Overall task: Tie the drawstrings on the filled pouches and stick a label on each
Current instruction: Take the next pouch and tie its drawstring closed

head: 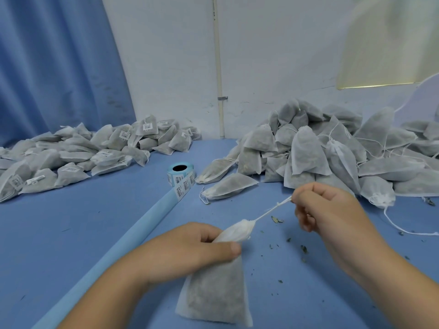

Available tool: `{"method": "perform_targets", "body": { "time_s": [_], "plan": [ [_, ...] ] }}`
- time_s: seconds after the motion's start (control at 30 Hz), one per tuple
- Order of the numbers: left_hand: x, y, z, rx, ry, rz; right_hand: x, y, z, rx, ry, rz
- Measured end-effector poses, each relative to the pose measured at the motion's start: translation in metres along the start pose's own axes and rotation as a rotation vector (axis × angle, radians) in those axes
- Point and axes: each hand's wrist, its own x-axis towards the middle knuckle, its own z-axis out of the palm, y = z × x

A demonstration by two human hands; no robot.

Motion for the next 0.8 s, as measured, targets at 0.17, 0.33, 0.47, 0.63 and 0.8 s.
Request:
{"method": "perform_targets", "body": {
  "time_s": [0.17, 0.33, 0.47, 0.63, 0.8],
  "plan": [
    [0.001, -0.002, 0.001, 0.018, -0.013, -0.012, 0.0, 0.001, -0.002, 0.021, 0.089, -0.074],
    [0.01, -0.001, 0.014, 0.017, 0.316, -0.039, -0.014, -0.002, 0.009, -0.045, 0.047, -0.365],
    [0.017, -0.003, 0.023, -0.019, 0.46, 0.009, -0.028, 0.003, 0.024, -0.431, -0.069, -0.714],
    [0.014, 0.002, 0.029, -0.106, 0.486, 0.12, -0.034, 0.01, 0.036, -0.67, -0.137, -0.817],
    [0.011, 0.003, 0.03, -0.211, 0.367, 0.18, -0.032, 0.009, 0.031, -0.742, -0.138, -0.827]
  ]
}}
